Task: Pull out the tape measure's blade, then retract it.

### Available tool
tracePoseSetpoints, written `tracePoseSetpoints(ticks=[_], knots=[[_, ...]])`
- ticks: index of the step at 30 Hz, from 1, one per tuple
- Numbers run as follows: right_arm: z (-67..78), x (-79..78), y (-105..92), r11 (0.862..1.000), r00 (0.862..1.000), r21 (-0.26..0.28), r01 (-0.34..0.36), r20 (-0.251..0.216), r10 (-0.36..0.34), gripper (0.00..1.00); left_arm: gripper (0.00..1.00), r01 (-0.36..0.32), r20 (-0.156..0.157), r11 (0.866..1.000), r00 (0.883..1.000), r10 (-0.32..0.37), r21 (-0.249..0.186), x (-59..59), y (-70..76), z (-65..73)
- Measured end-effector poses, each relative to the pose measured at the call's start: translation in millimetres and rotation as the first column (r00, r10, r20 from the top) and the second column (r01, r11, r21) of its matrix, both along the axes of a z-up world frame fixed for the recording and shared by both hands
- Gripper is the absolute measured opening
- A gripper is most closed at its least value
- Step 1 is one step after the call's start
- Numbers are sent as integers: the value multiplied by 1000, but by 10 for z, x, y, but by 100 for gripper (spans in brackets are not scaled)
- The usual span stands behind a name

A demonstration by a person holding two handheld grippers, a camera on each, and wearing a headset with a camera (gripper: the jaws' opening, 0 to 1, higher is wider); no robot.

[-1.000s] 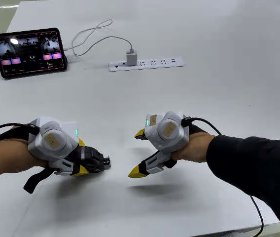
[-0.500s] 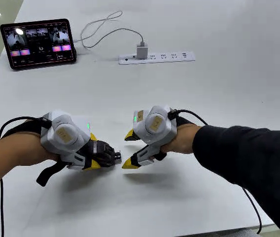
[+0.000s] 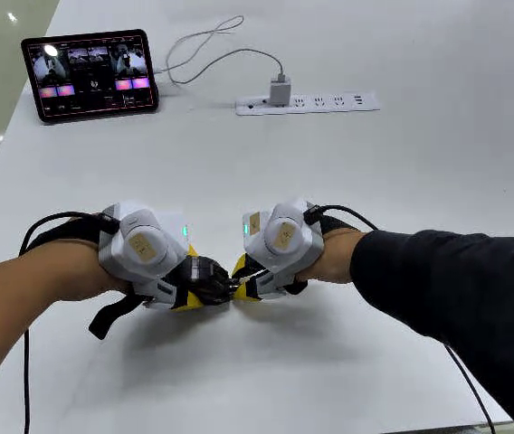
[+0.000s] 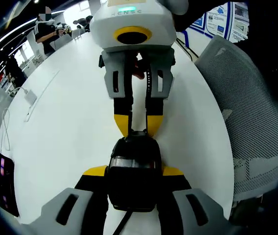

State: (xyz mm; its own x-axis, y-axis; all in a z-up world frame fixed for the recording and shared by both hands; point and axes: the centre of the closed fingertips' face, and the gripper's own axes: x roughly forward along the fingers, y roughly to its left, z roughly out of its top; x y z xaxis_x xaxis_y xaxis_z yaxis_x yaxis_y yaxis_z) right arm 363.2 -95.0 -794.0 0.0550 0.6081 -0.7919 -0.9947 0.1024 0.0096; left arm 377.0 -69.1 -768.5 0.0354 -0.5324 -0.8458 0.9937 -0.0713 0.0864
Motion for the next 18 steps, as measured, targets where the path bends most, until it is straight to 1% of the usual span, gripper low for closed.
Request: tracePoseSetpoints(ticks=[2,3,4,5,6,10,11,12,13,14,15,18], knots=[[-25,0,10,1000,1000,-12,-17,14,17,12,33,0,-1,1000,1000,0,1,1,0,-1],[-10,0,11,1000,1000,-13,-23,20,23,12,33,-1,-2,1000,1000,1,2,1,0,-2],[-7,9,5,1000,1000,-11,-9,8,9,12,33,-2,-2,1000,1000,2,3,2,0,-1],[-1,13,0,1000,1000,-2,-2,6,2,12,33,-2,-2,1000,1000,2,4,3,1,-1],[0,5,2,1000,1000,0,-7,15,7,12,33,-2,-2,1000,1000,2,3,5,2,-1],[1,9,14,1000,1000,-26,12,6,-12,12,33,-6,1,1000,1000,6,6,8,3,-2],[1,6,8,1000,1000,-30,-4,13,4,11,33,-6,1,1000,1000,6,8,9,4,-3],[6,13,17,998,997,-27,-65,46,66,10,33,-7,0,1000,1000,7,9,10,5,-4],[2,3,4,999,998,-16,-49,38,49,10,33,-9,-2,1000,1000,9,10,11,4,-4],[2,13,1,999,999,-15,-33,29,34,9,33,-11,-2,1000,1000,11,11,10,5,-3],[4,17,1,1000,1000,-10,-11,13,11,9,33,-12,-2,1000,1000,12,12,10,5,-4],[7,16,-4,1000,1000,-8,14,-2,-14,9,33,-5,-1,1000,1000,5,7,5,6,-1]])
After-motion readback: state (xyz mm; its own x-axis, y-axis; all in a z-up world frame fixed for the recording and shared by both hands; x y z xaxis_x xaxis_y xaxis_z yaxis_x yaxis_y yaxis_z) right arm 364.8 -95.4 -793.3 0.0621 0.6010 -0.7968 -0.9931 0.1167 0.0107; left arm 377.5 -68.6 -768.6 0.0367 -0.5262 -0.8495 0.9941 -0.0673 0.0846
